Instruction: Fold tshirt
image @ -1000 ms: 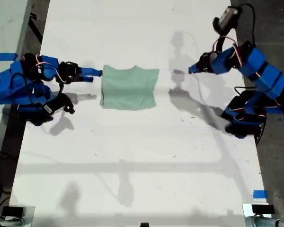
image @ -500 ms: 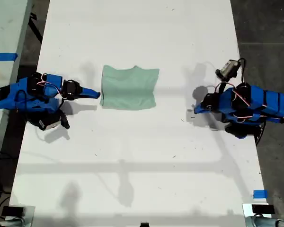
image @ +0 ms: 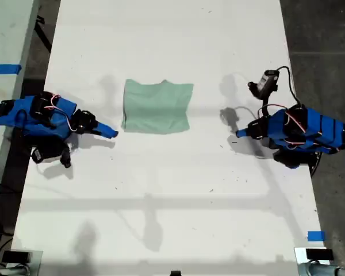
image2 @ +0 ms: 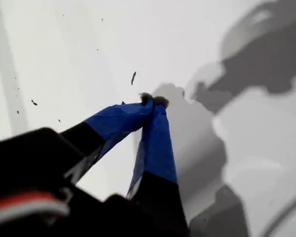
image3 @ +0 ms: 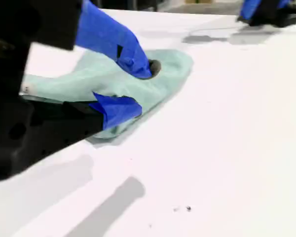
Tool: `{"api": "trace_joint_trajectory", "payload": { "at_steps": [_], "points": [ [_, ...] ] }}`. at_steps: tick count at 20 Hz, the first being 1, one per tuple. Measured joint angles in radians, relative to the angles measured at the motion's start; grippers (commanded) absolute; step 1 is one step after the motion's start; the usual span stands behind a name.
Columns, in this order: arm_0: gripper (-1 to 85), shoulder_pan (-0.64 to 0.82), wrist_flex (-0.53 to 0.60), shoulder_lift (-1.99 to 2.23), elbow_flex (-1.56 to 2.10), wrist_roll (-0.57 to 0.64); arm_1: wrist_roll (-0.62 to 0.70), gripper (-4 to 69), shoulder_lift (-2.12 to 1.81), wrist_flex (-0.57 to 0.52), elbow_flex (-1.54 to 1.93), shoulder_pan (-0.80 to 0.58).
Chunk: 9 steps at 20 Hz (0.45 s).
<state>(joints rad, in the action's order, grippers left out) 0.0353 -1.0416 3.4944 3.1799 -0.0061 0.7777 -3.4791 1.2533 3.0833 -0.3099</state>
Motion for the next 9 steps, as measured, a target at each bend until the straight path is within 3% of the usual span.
{"api": "trace_joint_trajectory", "payload": {
  "at_steps": [4,9],
  "points": [
    [11.5,-0.267,0.000,-0.002,0.000,-0.003,0.029,-0.5,0.000,0.003,0.000,-0.003],
    [11.5,-0.446,0.000,0.000,0.000,-0.003,0.029,-0.5,0.000,0.003,0.000,-0.003]
  ]
}}
